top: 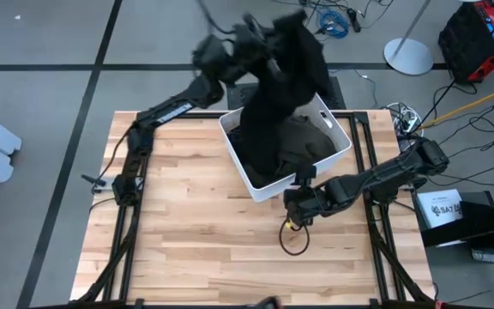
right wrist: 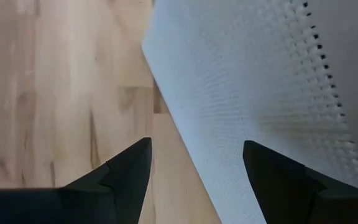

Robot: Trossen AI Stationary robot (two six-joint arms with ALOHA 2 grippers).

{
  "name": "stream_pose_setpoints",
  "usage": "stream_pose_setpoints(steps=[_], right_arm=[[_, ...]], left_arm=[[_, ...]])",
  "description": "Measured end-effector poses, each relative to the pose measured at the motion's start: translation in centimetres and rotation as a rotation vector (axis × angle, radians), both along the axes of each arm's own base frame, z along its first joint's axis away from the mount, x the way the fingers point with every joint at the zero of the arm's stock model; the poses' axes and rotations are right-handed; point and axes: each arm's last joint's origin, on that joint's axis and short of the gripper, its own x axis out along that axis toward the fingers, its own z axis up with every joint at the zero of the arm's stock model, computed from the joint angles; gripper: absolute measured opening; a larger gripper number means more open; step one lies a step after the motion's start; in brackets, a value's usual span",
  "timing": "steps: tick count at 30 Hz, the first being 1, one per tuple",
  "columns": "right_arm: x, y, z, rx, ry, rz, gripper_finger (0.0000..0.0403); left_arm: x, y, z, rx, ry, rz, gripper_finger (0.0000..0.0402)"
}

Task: Sort clothes
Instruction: Put the black shirt into the white bin

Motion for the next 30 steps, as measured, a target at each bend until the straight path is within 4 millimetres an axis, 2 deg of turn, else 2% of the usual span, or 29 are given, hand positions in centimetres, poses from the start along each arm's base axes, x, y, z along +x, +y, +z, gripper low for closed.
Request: stream_pose_setpoints(steps=[3,10,18,25,30], right_arm=[[-0.8,-0.2,0.7,-0.003,0.017,0.012,0.0242],[-4.6,-0.9,3.7,0.057,-0.025,-0.049,0.0242],[-8.2,-1.4,7.1,0.173,-0.179,-0.011,0.0242],[-11.0,-2.5,9.3,0.243,-0.317,-0.031,0.0242],[-12.1,-3.0,10.0,0.269,-0.368,-0.039,0.0242]], left_arm=[[1.6,0.3,-1.9,-0.056,0.082,-0.116,0.0007],[3.1,0.6,-5.5,-0.215,0.415,-0.078,0.0007],[5.3,0.4,-13.0,-0.430,0.878,-0.079,0.0007],[7.6,-1.7,-19.1,-0.519,1.152,-0.117,0.0007],[8.8,-3.7,-23.2,-0.515,1.354,-0.146,0.0007]])
